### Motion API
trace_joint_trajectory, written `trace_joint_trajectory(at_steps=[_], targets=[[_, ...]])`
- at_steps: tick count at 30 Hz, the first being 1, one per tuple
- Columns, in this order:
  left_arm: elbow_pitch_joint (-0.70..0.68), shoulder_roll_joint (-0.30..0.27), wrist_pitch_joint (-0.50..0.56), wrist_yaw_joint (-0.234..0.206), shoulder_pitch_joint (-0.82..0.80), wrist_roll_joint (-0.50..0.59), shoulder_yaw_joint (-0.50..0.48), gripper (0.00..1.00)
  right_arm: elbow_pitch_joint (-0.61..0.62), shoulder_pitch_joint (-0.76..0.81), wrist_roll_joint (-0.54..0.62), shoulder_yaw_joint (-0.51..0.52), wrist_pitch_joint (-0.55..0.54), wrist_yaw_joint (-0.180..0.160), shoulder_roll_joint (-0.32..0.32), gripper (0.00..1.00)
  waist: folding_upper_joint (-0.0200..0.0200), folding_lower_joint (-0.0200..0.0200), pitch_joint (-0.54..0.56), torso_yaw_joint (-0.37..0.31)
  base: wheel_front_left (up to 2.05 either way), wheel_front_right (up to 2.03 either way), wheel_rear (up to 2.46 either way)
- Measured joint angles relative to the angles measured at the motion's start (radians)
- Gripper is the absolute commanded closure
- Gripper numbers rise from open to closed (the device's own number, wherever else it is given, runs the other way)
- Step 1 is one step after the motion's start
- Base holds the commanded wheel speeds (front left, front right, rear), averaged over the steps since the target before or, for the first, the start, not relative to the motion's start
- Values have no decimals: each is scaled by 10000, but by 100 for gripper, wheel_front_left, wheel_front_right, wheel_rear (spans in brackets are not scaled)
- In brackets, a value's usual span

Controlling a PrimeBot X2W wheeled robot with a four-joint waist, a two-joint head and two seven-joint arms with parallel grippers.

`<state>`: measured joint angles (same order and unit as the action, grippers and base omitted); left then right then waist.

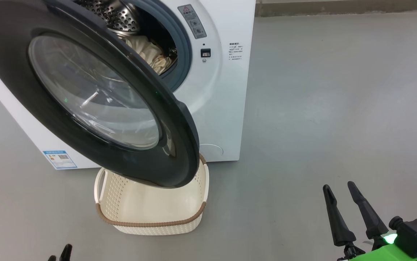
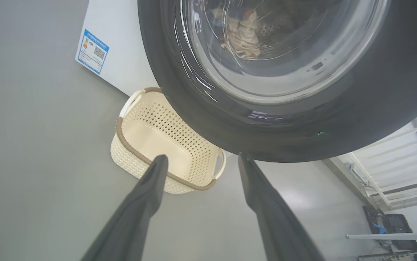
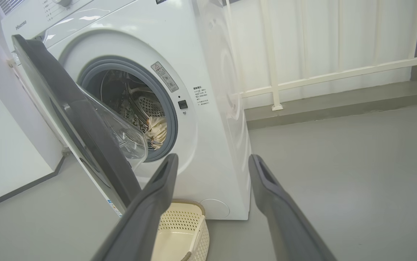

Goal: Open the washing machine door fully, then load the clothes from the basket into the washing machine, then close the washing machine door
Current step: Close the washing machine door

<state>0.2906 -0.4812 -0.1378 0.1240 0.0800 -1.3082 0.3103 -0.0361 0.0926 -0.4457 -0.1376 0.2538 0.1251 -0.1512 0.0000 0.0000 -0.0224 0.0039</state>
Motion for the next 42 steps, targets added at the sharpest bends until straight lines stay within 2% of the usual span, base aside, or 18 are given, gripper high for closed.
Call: trace_joint_trajectory(at_steps=[4, 7, 8, 16, 25, 33, 42], targets=[[347, -17, -957, 0, -32, 848, 337, 0, -12, 1, -27, 2, 0, 0, -12, 0, 0, 0, 30, 54, 0, 0, 0], [629, 54, -1103, 0, -146, 1787, 295, 0, -27, 1, -27, 2, 0, 0, -13, 0, 0, 0, 52, 103, 0, 0, 0], [629, 54, -1103, 0, -146, 1787, 295, 0, -27, 1, -27, 2, 0, 0, -13, 0, 0, 0, 52, 103, 0, 0, 0], [79, 1310, -1133, 2, -353, 5302, -1758, 0, -35, 1, -27, -2, 0, 0, -19, 0, 0, 0, 41, 172, 0, 0, 0], [-986, 2209, -1137, 73, -124, 8161, -2629, 0, -56, -3, -27, -8, 0, 0, -33, 0, 0, 0, 34, 205, 0, 0, 0], [-1221, 2738, -1149, 73, 51, 9390, -2813, 0, -84, -5, -29, -121, 0, 0, -35, 0, 0, 0, 69, 240, 0, 0, 0], [-1156, 2947, -1149, 73, 97, 9591, -2901, 0, -98, -6, -35, -171, 0, 0, -46, 0, 0, 0, 85, 288, 0, 0, 0]])
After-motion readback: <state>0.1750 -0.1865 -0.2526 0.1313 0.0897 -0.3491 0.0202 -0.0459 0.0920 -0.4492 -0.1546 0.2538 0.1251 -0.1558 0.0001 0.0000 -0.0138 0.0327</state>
